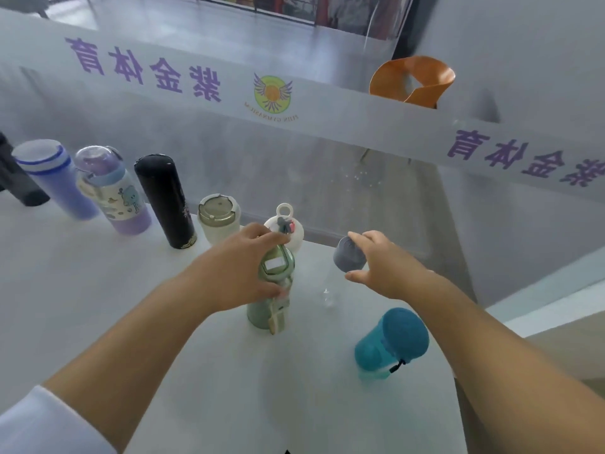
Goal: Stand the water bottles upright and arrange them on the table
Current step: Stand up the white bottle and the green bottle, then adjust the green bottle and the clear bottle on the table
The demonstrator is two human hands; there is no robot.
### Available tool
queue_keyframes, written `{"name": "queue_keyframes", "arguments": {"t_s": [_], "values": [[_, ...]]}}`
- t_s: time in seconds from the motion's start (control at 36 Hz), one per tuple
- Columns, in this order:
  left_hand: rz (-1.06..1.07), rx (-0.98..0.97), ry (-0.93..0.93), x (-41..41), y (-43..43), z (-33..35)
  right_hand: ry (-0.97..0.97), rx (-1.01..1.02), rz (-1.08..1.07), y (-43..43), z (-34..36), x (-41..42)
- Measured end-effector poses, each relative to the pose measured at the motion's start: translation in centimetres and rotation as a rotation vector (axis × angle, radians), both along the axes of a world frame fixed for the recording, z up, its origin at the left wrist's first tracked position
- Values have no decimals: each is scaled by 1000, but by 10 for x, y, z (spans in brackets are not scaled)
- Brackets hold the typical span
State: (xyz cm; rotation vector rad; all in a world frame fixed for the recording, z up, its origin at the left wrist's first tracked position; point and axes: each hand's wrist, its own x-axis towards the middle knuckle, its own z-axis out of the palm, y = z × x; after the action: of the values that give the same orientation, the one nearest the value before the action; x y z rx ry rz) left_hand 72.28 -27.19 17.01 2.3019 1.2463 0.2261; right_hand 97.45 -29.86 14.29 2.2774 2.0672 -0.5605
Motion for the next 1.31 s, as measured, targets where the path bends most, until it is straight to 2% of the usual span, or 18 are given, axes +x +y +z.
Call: {"name": "queue_keyframes", "arguments": {"t_s": [0.11, 0.31, 0.58, 0.89, 1.31], "values": [[43, -29, -60, 5, 0, -5, 64, 30, -10, 2, -4, -1], [24, -28, -23, 19, 3, -1, 125, 81, -32, 6, -5, -1], [-102, -34, -30, 58, 17, -5, 83, 47, -113, -9, -2, 31], [-128, -54, -57, 113, 40, -3, 98, 51, -248, -21, 2, 69], [-224, -88, -46, 140, 77, -2, 128, 87, -271, -4, 3, 82]]}}
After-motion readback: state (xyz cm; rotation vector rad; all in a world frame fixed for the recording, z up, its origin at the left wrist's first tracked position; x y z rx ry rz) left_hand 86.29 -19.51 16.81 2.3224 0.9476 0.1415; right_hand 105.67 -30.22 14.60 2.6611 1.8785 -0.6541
